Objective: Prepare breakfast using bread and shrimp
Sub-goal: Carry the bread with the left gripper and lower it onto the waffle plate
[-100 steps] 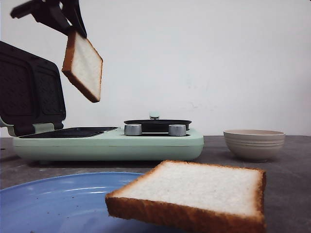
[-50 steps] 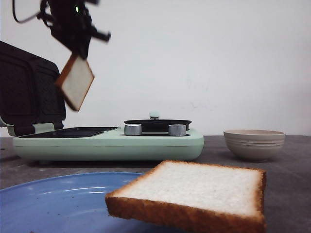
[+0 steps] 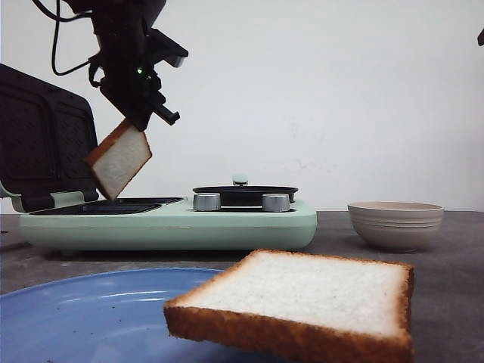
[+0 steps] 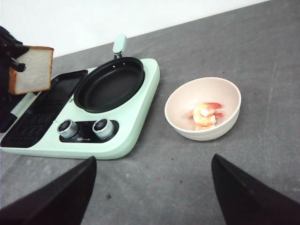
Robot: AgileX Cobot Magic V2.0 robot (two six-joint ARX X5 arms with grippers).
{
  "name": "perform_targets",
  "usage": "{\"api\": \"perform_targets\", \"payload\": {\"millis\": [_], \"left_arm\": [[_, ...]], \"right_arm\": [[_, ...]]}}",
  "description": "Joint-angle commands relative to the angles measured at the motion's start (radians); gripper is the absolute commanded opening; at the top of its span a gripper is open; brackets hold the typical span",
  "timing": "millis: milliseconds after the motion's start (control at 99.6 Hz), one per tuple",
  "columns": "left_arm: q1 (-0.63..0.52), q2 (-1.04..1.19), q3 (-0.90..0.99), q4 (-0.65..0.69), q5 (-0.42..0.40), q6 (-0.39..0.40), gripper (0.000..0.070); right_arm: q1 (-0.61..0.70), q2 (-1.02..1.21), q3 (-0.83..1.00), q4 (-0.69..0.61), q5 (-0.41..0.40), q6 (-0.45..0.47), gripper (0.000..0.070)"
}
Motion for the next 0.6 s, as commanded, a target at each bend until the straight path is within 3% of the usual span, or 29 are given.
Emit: {"api": "perform_targets", "payload": {"millis": [0, 211, 452, 592], "left_arm": [[-0.005, 0.014, 0.024, 0.047, 0.001, 0.05, 0.001], [0.01, 0.026, 0.024, 0.109, 0.089, 0.138, 0.001], [0.02, 0.062, 0.024, 0.093, 0.108, 0.225, 0.001], [0.02, 0.063, 0.024, 0.092, 0.108, 0.224, 0.001]], "right_arm": [[0.002, 0.01, 0.016, 0.01, 0.001, -0.012, 0.049], [0.002, 0.028, 0.016, 0.014, 0.001, -0.016, 0.049], [0.002, 0.029, 0.016, 0.014, 0.001, -0.019, 0.049], [0.002, 0.029, 0.016, 0.014, 0.001, -0.02, 0.049]]}}
